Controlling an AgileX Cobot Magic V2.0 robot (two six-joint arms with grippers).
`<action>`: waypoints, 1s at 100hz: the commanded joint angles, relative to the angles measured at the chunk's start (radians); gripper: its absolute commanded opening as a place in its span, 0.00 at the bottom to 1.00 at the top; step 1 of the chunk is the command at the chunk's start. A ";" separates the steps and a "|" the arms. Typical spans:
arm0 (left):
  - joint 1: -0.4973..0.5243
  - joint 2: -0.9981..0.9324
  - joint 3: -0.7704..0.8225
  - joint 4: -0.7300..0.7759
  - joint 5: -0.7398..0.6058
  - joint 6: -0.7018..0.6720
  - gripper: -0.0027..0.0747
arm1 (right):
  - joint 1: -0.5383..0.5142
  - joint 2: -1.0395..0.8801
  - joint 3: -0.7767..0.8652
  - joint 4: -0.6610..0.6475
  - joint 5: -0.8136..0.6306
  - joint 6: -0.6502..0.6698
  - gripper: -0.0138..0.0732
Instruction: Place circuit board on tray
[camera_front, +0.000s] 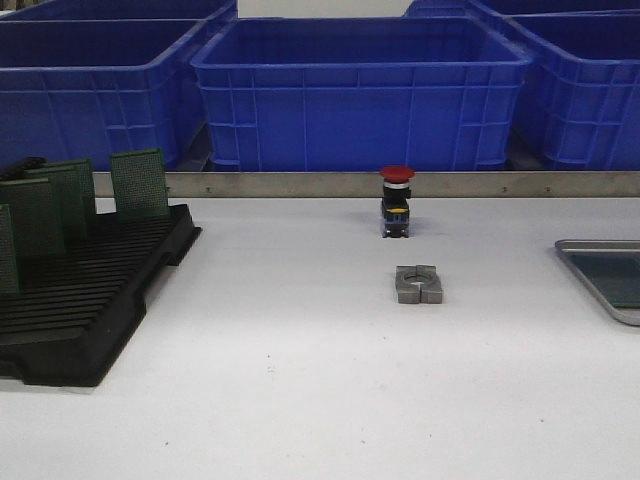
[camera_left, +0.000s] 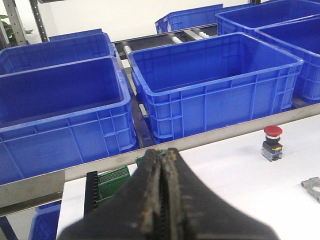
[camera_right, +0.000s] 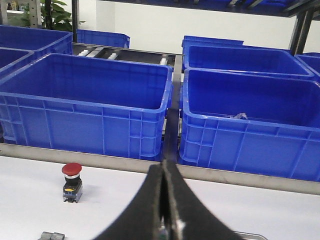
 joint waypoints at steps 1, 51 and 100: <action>0.002 0.003 -0.028 -0.014 -0.073 -0.008 0.01 | 0.002 0.006 -0.025 0.013 -0.055 -0.011 0.08; 0.002 0.003 -0.027 -0.014 -0.073 -0.008 0.01 | 0.002 0.006 -0.025 0.013 -0.055 -0.011 0.08; 0.002 0.003 -0.026 0.057 -0.073 -0.063 0.01 | 0.002 0.006 -0.025 0.013 -0.055 -0.011 0.08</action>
